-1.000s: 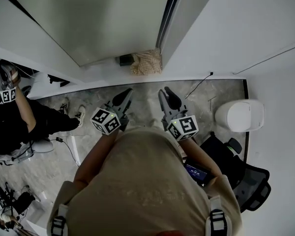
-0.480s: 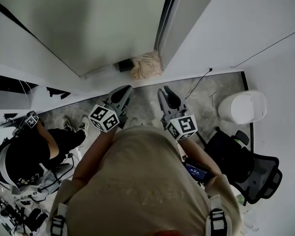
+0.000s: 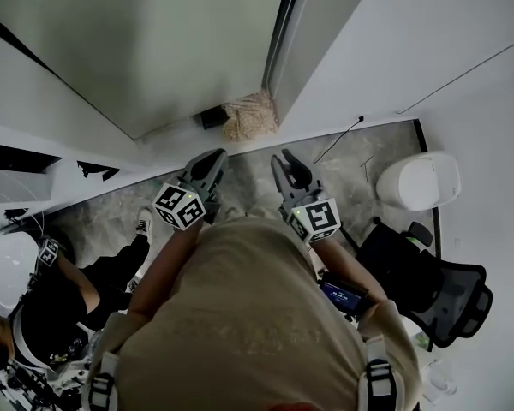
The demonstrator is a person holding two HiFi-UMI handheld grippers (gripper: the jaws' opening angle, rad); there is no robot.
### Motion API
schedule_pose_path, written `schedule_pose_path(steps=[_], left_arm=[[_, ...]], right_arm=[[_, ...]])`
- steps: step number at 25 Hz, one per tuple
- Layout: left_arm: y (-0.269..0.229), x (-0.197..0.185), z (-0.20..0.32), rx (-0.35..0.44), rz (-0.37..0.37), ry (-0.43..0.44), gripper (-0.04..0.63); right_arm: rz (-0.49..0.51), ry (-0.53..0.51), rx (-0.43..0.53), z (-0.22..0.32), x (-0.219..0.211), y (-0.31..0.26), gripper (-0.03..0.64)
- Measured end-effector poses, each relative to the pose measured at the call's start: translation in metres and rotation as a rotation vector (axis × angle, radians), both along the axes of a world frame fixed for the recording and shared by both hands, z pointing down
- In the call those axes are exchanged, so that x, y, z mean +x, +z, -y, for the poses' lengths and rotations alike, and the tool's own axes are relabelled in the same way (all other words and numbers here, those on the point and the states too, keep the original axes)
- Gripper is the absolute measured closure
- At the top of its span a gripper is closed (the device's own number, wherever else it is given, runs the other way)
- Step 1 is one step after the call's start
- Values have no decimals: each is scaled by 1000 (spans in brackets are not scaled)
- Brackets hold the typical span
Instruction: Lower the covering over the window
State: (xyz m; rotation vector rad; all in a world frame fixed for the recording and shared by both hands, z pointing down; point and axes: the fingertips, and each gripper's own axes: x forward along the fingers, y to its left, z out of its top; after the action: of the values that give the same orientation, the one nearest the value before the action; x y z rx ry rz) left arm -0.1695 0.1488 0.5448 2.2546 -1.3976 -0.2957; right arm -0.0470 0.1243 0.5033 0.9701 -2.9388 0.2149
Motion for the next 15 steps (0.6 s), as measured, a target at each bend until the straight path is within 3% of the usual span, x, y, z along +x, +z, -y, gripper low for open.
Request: schedule_pose_path(steps=[7,15], left_arm=[[11,20,21,-33,8,-6,572],[3,47,78,-60,13,-43,572]], right_arm=[[-1,-19,4,22,18,5,529],[32,-22,-30,84,52,-7,529]])
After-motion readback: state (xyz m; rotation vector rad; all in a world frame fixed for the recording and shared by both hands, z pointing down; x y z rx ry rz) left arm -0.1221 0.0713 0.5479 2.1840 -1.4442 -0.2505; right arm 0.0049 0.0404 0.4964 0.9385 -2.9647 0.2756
